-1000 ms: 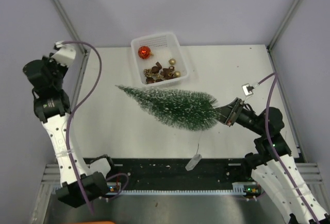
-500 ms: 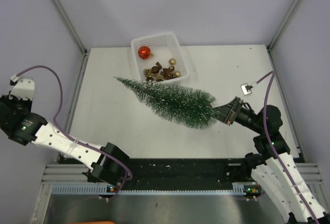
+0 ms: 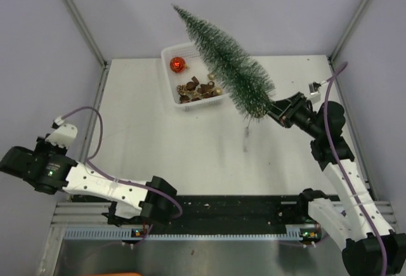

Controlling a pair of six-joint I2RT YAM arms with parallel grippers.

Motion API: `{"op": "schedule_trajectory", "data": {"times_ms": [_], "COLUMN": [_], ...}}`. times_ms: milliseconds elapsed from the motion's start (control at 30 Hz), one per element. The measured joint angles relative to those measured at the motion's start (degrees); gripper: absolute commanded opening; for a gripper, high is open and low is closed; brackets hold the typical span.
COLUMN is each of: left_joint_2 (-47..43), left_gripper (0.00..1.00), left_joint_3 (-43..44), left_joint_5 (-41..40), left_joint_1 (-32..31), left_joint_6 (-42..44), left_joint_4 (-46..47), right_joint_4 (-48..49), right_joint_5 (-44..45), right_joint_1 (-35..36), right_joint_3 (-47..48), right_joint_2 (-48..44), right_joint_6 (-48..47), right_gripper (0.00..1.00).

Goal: Decorate the small christmas tree

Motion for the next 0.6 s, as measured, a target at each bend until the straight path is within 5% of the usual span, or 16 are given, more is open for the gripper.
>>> {"op": "schedule_trajectory", "data": {"times_ms": [167, 367, 600], "left_joint_2": [-4.87, -8.52, -5.49], "left_gripper": [0.0, 0.0, 0.0], "left_joint_3": [-0.85, 1.33, 13.53], "left_joint_5": [3.45, 10.29, 20.2], "left_joint_1": [1.31, 1.36, 0.04], "left_joint_6": [13.22, 29.97, 36.7], "left_joint_4": [-10.16, -25.88, -30.6], "right_joint_4": [-5.86, -15.5, -15.78], "right_joint_5": [12.17, 36.63, 63.71], "right_joint_1": [-1.46, 0.92, 9.25], "right_joint_3": [4.39, 13.42, 17.99], "right_joint_2": [6.23, 12.28, 19.26], "right_joint_6": [-1.31, -12.87, -30.86], "right_gripper": [0.0, 0.0, 0.0]}}
